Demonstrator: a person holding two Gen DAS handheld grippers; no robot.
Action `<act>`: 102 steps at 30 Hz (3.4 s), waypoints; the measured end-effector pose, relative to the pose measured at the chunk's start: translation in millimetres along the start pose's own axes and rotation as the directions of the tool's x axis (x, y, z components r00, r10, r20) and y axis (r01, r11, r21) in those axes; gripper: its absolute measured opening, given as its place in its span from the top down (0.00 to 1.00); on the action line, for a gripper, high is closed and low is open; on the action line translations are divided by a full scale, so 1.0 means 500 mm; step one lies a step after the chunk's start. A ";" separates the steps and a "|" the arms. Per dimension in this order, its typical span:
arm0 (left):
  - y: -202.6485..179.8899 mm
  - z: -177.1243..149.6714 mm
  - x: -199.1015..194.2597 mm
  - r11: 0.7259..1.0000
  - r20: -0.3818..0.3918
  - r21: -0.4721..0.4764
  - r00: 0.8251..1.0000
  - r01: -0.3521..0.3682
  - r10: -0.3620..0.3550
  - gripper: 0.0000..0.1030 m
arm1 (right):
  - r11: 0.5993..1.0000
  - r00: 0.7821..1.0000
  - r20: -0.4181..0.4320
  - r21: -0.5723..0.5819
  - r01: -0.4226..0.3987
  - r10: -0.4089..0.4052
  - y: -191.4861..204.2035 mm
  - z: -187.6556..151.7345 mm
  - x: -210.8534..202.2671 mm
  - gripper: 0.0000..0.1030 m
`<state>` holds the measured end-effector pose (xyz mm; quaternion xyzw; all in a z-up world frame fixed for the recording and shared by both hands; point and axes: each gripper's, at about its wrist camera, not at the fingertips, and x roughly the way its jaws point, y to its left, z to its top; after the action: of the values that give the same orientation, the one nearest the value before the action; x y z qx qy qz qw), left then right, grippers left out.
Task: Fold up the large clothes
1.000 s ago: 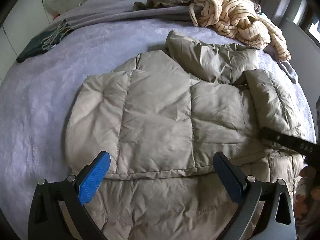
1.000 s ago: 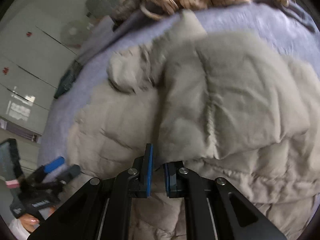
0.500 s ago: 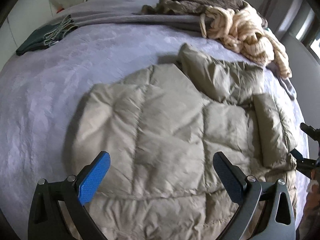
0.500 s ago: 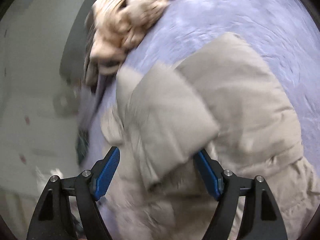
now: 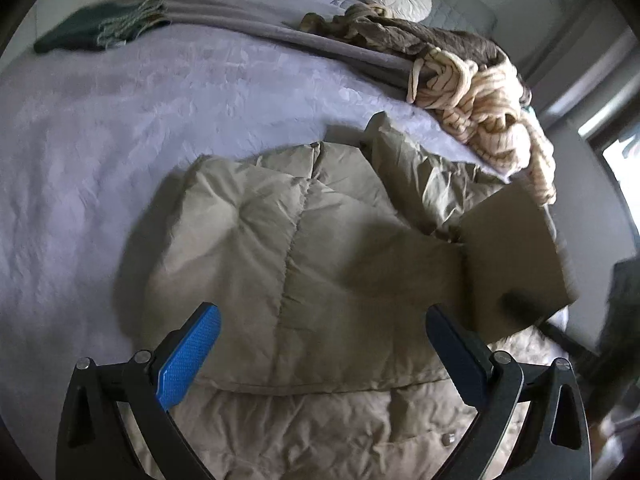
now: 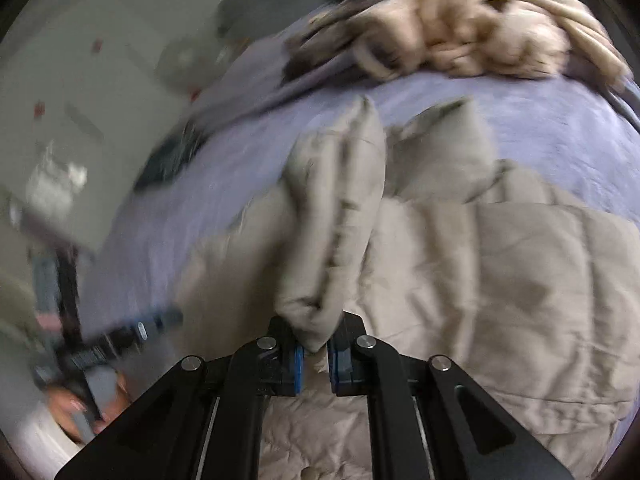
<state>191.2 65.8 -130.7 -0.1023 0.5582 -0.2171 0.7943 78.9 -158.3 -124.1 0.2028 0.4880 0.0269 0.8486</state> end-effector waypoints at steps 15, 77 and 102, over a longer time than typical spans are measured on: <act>-0.064 0.003 0.095 0.988 -0.137 -0.012 0.978 0.155 -0.155 0.00 | 0.998 0.984 -0.174 0.059 0.039 -0.028 -0.079 -0.121 -0.024 0.38; -0.205 -0.024 0.198 0.914 -0.005 0.355 0.978 -0.195 0.211 0.81 | 0.815 0.988 0.006 0.566 0.124 -0.154 -0.570 -0.074 -0.134 0.83; -0.159 -0.099 0.092 0.901 -0.037 0.322 0.947 -0.291 0.320 0.81 | 0.880 0.933 -0.129 0.310 0.359 -0.335 -0.414 -0.186 -0.241 0.65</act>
<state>139.9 -21.7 -154.9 0.1232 0.5607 -0.1798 0.7988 -93.2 -347.6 -143.4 0.2493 0.5440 -0.2000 0.7758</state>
